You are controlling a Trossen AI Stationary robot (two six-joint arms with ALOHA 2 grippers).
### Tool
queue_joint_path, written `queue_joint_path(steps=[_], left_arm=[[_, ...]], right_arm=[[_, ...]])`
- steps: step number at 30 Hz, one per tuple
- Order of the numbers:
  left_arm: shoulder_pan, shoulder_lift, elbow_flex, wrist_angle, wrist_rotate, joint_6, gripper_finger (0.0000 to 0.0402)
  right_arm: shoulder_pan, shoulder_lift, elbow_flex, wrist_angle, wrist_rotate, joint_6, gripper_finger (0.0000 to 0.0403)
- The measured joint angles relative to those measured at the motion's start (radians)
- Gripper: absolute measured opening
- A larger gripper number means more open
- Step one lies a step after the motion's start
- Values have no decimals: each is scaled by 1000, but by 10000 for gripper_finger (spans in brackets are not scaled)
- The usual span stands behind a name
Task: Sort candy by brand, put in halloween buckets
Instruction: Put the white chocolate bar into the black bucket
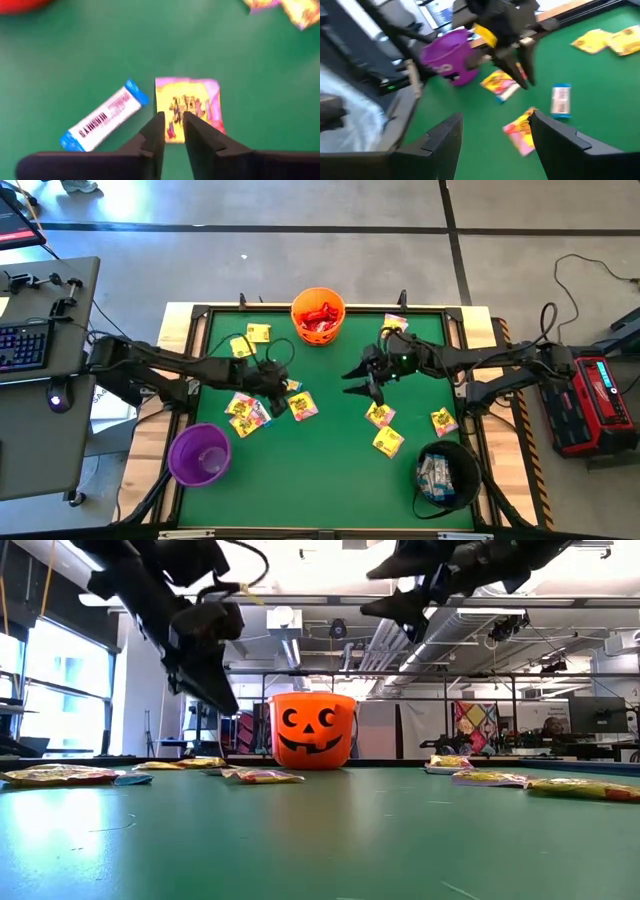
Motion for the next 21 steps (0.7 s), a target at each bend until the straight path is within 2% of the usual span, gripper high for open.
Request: queue_joint_path(steps=[4,10,17,21], left_arm=[[-32,55,20,-1,-5,44,104],[-48,110,66,-12,-122,144,152],[-51,186,84,-91,-138,149,168],[-55,218,84,-152,-159,198,168]], right_arm=[[0,-4,0,-2,-95,59,220],[-38,-14,0,-9,-136,-129,220],[-129,-14,0,-39,-165,-298,220],[-161,-14,0,-53,-146,-293,220]])
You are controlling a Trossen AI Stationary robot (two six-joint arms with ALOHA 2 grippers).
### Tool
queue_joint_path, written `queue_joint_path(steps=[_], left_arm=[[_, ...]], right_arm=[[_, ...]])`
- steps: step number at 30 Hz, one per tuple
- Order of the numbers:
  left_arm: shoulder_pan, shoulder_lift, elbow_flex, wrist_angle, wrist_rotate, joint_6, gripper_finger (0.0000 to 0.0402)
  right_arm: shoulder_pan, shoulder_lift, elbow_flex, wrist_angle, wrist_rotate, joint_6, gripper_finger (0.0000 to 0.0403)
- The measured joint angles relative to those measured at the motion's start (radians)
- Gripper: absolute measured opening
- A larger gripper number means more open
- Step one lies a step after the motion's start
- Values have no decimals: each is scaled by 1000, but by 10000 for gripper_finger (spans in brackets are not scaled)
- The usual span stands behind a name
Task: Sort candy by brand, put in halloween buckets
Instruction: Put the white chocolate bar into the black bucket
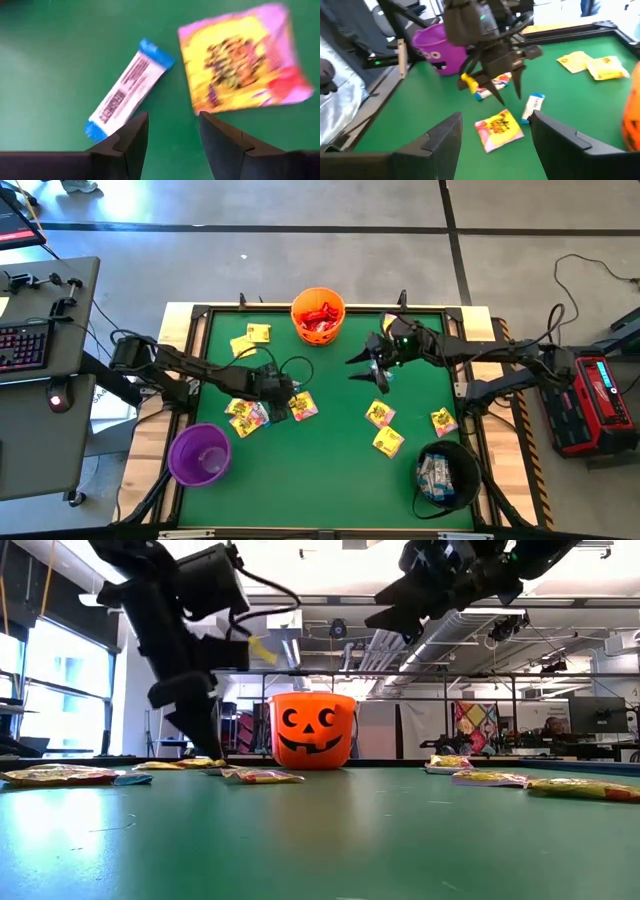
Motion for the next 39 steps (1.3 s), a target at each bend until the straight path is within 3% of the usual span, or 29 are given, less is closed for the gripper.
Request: queue_joint_path(steps=[6,11,13,18,23,29,34,39], left_arm=[[16,3,0,-60,-146,-38,168],[44,6,0,-58,-142,55,168],[59,21,0,-44,-124,116,168],[116,75,3,-22,53,215,168],[149,95,13,-27,85,273,161],[179,95,39,-17,89,322,99],[187,95,42,-2,91,319,20],[188,83,42,20,176,280,3]], right_arm=[[-14,0,0,8,47,24,220],[4,0,0,11,142,4,220],[6,1,0,16,162,-27,220],[5,1,0,26,182,3,220],[12,1,0,43,173,104,220],[13,0,0,40,247,255,220],[26,0,0,39,325,251,220],[30,0,0,39,344,226,220]])
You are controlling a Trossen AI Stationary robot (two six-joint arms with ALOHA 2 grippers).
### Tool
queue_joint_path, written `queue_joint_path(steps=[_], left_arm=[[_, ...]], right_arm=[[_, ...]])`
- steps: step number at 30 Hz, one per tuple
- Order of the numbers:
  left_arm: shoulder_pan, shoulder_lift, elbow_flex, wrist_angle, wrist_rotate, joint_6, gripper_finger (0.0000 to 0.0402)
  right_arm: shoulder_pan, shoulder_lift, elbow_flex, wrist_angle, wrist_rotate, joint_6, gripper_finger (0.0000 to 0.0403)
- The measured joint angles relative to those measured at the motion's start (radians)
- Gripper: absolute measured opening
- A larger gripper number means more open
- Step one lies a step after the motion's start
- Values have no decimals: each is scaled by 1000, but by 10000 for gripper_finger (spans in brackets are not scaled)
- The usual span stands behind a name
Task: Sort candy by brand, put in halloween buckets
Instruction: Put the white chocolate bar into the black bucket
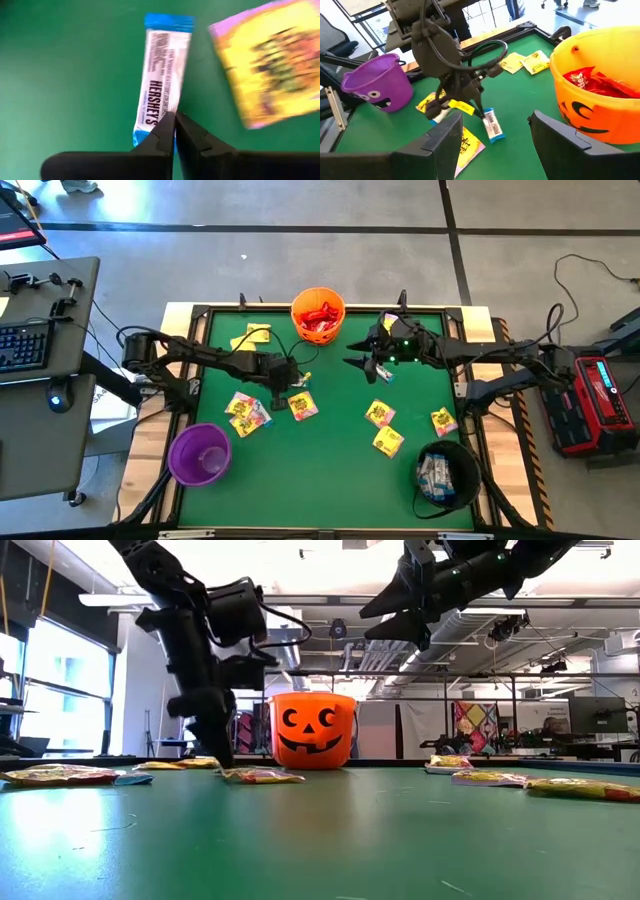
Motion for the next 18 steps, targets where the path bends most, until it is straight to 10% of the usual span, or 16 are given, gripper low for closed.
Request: queue_joint_path(steps=[18], left_arm=[[-7,-54,120,239,205,-389,11]], right_arm=[[8,0,0,-244,-55,-103,220]])
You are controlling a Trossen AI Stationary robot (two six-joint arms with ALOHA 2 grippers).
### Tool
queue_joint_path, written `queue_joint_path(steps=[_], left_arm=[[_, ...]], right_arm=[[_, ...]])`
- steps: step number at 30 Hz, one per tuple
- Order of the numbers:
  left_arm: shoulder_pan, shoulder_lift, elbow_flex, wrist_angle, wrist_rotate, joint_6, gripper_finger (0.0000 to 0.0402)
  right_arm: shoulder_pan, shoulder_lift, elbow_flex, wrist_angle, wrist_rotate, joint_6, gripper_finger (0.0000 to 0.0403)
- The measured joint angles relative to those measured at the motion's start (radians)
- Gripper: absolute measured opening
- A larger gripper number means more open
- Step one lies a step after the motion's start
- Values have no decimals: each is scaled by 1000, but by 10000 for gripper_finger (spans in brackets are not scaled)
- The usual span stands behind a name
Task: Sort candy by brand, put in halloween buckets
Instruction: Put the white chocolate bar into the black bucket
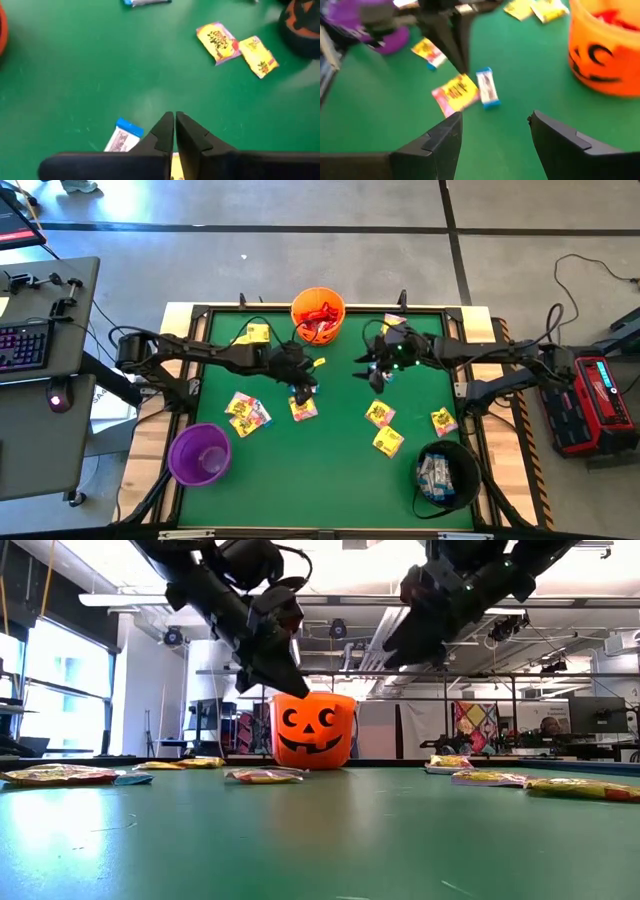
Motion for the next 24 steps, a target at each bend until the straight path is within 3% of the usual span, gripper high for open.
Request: queue_joint_path(steps=[5,10,15,18,24], left_arm=[[-30,0,0,-29,-36,100,61],[-32,0,0,-114,-29,41,129],[-53,0,0,-277,-122,-4,185],[-59,0,-8,-354,-188,9,204],[-36,-1,-74,-322,-193,101,213]], right_arm=[[-32,0,0,-38,-68,3,221],[-62,0,0,-30,-73,-74,221],[-88,0,0,-26,-74,-152,221],[-95,0,0,-26,-82,-178,221],[-94,0,0,-26,-83,-177,221]])
